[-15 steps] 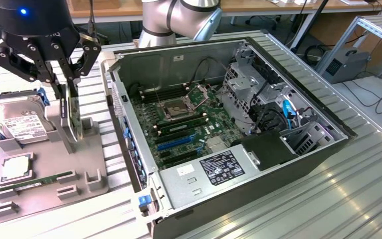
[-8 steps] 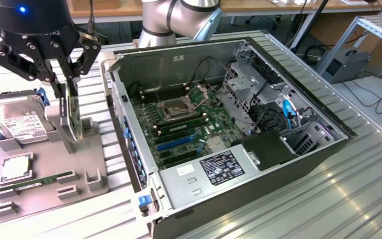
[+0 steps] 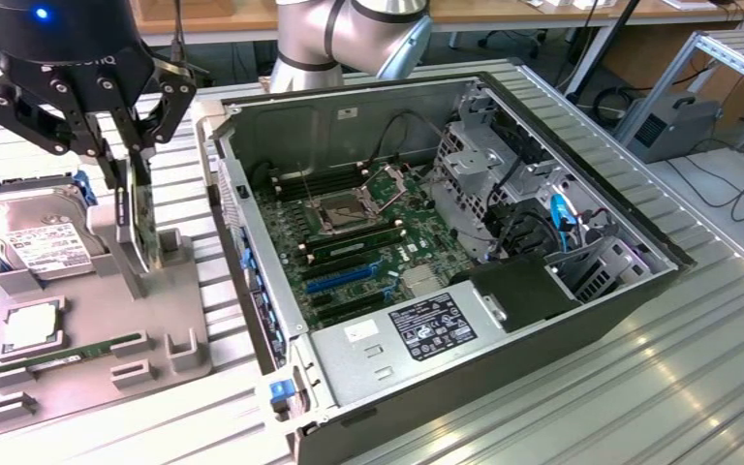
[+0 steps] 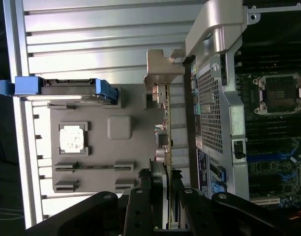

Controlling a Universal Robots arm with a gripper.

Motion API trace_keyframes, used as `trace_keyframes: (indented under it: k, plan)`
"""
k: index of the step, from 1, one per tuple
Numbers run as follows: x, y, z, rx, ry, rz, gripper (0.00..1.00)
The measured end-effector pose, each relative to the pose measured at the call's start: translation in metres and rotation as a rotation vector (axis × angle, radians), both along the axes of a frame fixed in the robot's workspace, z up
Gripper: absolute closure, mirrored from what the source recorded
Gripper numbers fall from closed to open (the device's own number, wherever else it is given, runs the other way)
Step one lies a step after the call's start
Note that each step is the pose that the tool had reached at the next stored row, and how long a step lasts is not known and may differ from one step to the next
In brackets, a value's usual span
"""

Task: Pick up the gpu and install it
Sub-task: 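Pick up the gpu and move the gpu toward the slot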

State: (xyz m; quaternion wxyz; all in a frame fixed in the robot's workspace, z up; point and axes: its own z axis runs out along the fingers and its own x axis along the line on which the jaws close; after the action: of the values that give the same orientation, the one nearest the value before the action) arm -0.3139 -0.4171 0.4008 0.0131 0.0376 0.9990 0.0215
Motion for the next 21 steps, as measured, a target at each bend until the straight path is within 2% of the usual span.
trace_keyframes:
  k: [21]
  plan:
    - [0.0,0.0,0.0058,0.0,0.0,0.0,0.73]
